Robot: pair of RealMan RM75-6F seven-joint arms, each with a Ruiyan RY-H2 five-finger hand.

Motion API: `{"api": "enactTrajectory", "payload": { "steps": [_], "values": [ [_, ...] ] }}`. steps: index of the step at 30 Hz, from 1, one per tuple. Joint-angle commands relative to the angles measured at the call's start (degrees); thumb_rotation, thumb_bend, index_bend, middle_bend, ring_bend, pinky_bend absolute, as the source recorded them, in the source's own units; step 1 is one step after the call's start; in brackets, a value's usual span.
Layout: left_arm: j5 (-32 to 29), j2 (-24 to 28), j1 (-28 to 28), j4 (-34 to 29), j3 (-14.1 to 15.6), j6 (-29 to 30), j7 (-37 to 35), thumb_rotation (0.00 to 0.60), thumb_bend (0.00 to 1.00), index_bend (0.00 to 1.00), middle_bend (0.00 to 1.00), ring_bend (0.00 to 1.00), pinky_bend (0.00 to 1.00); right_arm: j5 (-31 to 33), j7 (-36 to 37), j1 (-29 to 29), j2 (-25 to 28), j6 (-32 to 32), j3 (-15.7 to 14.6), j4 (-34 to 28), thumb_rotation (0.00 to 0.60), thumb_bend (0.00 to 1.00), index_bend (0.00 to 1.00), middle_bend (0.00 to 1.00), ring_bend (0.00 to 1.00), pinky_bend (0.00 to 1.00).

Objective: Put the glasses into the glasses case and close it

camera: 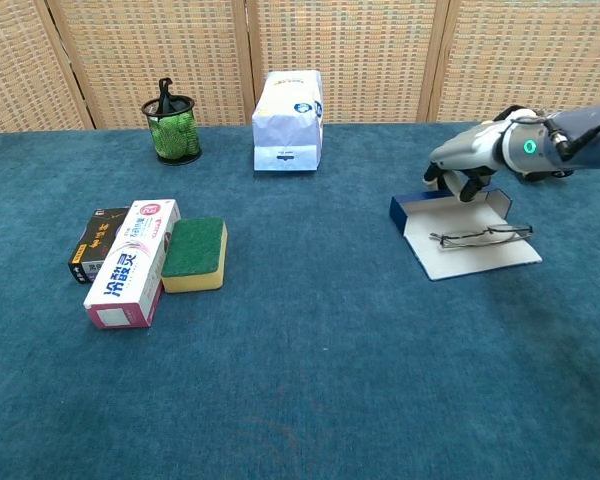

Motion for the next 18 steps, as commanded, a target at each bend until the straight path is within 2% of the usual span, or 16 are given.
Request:
{"api": "enactTrajectory", "payload": {
  "steps": [1,8,18],
  "values": [
    [0.1,-0.1,-0.1,-0.1,0.1,0.0,0.2,0.6,0.0,0.0,0.0,0.0,0.0,0.5,-3.6,-3.0,5.1,3.4,-1.2,-7.9,0.6,1.0,0.37,0.34,0.15,0.09],
    [0.6,-0.3,-0.1,-0.4,0.3,0.5,0.7,0.6,0.0,0.0,0.0,0.0,0.0,2.6,-9.3,-4.6,9.1,5.6,-1.9,-15.5,0.6,1.0,0.37,0.34,0.15,0.11],
    [1.3,-0.3,0.2,-0.6,0.6,1.1,0.6,0.6,0.0,0.0,0.0,0.0,0.0,12.1,-19.6,-6.1,14.0,7.0,-3.1,-24.3,0.6,1.0,0.37,0.34,0.15,0.11]
  ]
}}
